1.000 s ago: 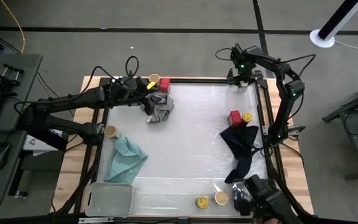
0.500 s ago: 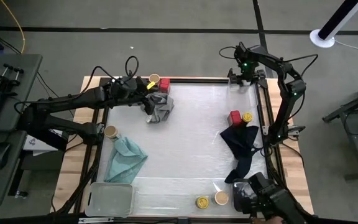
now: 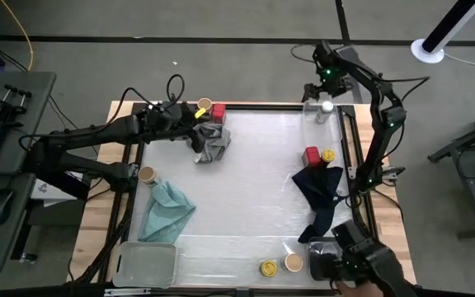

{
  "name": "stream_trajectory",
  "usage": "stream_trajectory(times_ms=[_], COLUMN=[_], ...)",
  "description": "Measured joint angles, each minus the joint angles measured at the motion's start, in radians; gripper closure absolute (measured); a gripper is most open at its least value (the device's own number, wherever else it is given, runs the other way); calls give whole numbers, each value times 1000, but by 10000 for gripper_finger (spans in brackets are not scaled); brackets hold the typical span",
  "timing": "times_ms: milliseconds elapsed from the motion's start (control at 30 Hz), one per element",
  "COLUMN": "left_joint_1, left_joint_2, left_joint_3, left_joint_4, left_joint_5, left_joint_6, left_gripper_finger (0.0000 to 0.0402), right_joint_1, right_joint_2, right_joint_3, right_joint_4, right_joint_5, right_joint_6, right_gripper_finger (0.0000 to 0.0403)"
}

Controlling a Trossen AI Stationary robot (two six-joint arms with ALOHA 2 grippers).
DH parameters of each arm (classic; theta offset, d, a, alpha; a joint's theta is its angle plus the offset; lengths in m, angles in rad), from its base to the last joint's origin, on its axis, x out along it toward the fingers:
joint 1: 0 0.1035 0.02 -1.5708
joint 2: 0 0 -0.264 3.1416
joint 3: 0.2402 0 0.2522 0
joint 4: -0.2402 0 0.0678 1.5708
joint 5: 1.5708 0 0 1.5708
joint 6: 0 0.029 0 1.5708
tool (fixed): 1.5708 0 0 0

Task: Sort spices by type
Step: Put the bottom red seasoning can into the bottom black bin

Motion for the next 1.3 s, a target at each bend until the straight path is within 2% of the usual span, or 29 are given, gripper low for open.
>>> stream_trajectory(times_ms=[233,400,500,667,800,933,1133,1233,1300], left_joint_1=[0,-21,-42,-22,20,40,35,32,31], left_joint_2=[0,-34,-79,-132,-124,-77,2,32,45], left_joint_3=[0,0,0,0,0,1,0,0,0], left_joint_4=[-59,-77,-84,-119,-109,-106,-124,-125,-122], left_joint_5=[21,186,199,119,164,253,267,267,267], left_joint_6=[0,73,91,114,106,106,142,146,147], left_gripper_finger=[151,151,151,151,151,151,151,151,151], right_joint_1=[71,174,262,444,593,727,910,939,928], right_joint_2=[0,0,0,-8,-18,-91,-270,-397,-464], right_joint_3=[187,300,350,395,389,274,-56,-263,-373], right_joint_4=[-46,-35,-44,-163,-267,-260,-259,-227,-147], right_joint_5=[-82,-204,-286,-193,-109,-195,-123,-97,-82], right_joint_6=[-78,-102,-118,-78,-24,145,534,764,844], right_gripper_finger=[90,89,89,89,89,89,89,89,89])
